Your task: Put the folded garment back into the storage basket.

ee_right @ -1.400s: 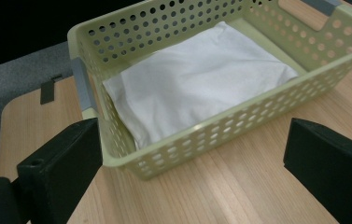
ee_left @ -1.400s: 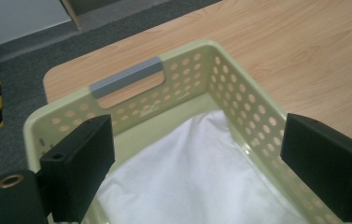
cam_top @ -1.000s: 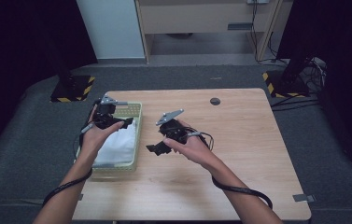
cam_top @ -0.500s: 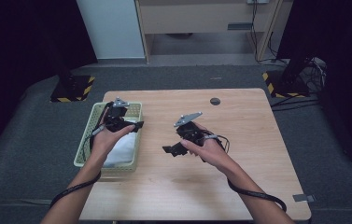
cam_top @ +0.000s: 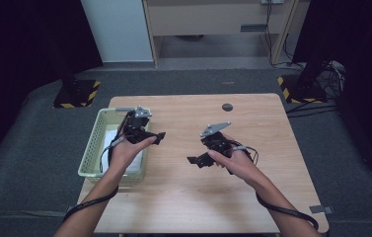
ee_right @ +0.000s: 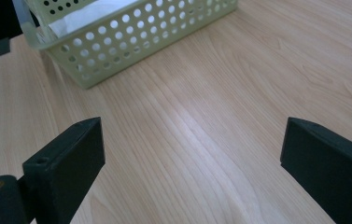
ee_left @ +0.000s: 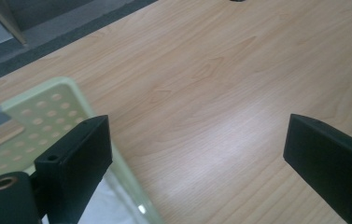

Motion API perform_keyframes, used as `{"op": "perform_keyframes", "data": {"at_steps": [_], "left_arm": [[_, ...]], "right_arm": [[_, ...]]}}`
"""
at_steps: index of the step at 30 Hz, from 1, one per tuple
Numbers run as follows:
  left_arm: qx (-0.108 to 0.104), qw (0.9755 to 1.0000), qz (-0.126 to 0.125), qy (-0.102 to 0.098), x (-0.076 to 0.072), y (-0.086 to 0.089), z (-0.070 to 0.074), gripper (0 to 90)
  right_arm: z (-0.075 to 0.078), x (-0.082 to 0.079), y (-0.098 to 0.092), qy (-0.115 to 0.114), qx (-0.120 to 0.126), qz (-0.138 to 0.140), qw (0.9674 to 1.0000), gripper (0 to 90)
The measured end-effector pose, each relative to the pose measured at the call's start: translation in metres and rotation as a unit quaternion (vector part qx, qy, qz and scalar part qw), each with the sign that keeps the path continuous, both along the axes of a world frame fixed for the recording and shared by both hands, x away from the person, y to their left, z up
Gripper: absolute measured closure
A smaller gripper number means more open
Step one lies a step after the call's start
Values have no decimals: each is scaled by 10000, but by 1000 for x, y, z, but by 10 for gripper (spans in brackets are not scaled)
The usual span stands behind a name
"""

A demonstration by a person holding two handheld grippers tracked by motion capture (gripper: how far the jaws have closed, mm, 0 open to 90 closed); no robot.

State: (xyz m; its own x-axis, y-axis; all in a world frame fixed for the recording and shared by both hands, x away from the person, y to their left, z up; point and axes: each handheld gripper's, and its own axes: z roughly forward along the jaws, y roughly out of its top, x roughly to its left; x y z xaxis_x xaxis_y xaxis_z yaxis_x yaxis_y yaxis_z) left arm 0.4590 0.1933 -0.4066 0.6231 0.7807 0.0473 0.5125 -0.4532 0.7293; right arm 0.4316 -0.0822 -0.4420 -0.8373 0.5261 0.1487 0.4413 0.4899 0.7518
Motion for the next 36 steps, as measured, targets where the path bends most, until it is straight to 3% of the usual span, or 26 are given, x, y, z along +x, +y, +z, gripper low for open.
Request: {"op": "perform_keyframes", "data": {"at_steps": [12,22,29,36], "left_arm": [[92,9984,-551,61,-19,-56,-10,78],[113,9967,-788,170,-30,-85,-25,79],[109,9955,-899,282,-40,-103,-47,79],[52,9952,-856,476,-44,-113,-77,79]], "right_arm": [[-9,-6,-39,-14,-68,-172,9998,67],[-22,-11,-75,32,-105,-380,9992,67],[-39,-20,-103,110,-167,-620,9979,65],[-57,-26,-140,218,-231,-1073,9937,60]]}}
